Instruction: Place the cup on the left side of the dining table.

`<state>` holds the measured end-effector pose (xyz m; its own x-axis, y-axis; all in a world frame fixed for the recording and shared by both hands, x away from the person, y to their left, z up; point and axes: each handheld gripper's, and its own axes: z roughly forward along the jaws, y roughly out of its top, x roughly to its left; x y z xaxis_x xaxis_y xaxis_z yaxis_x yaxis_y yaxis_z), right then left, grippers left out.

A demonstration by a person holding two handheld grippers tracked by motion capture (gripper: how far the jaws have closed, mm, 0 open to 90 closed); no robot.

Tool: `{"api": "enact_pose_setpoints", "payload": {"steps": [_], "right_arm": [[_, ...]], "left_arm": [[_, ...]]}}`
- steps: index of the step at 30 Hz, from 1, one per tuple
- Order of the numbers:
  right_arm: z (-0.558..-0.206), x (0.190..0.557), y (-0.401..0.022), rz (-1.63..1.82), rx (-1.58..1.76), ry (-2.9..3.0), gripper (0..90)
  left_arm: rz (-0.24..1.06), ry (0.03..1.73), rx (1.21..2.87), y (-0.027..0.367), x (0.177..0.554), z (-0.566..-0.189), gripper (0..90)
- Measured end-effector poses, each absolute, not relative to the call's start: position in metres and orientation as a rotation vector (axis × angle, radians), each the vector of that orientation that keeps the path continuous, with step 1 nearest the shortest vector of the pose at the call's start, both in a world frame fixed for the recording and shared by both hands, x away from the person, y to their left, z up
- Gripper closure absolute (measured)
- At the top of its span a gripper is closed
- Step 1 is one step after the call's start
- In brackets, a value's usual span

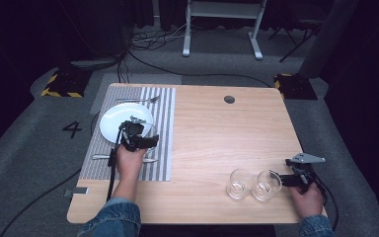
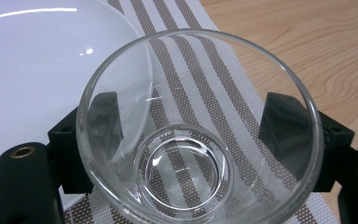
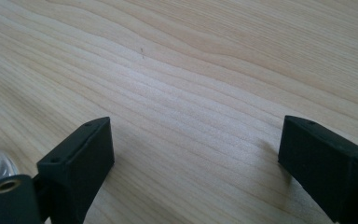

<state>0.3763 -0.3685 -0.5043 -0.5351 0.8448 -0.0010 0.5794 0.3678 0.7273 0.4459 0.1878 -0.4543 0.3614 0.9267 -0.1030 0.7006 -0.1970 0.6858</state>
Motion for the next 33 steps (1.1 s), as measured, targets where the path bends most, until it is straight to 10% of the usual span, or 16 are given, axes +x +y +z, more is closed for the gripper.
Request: {"api": "enact_pose_setpoints", "payload": {"steps": [33], "right_arm": [[-0.504,0.376,-0.368,0.972,1.245,2.257,10.6]], "left_arm": [[0.555,1.333,1.955,0.184,0.404,-0.418,6.9]]}}
